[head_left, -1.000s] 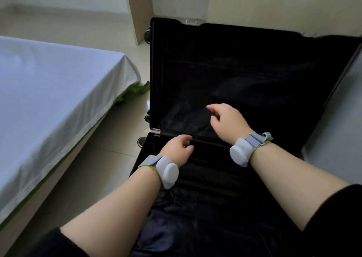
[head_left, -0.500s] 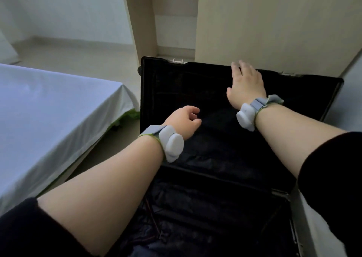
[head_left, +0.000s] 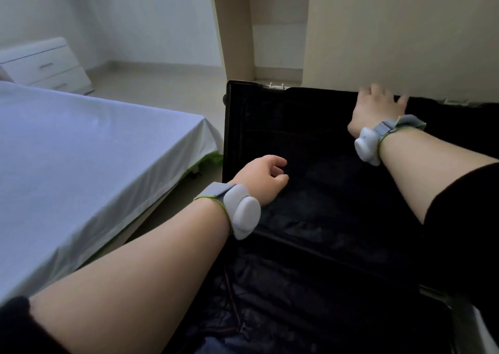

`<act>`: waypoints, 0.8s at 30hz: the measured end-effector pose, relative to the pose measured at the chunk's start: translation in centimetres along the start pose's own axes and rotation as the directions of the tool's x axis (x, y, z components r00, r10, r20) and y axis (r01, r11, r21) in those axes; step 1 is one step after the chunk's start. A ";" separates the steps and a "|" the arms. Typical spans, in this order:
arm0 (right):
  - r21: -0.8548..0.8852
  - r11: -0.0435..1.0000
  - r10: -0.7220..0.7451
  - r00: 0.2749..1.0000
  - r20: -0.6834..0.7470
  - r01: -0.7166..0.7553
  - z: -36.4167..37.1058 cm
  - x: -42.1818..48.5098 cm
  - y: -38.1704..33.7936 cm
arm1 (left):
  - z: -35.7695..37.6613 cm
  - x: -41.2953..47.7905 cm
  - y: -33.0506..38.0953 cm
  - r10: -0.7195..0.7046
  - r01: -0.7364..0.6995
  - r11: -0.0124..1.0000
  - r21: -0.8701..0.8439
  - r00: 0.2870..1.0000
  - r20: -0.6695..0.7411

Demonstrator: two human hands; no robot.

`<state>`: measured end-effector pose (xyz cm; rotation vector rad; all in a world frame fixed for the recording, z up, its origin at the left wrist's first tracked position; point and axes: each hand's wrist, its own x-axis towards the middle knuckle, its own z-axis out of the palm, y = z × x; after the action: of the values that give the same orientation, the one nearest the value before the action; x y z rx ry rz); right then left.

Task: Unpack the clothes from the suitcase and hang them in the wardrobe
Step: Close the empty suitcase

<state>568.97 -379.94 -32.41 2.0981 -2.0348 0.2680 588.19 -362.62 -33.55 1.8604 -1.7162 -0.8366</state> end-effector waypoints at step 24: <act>0.020 0.996 -0.067 0.852 -0.520 0.090 -4.3 -14.9 -1.4 | 0.7 -2.6 5.0 0.366 -0.346 0.929 0.131 0.912 -0.186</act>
<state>569.92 -364.44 -32.34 1.8560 -1.6267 0.7790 584.07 -360.54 -30.21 1.5550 -1.9054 -0.4067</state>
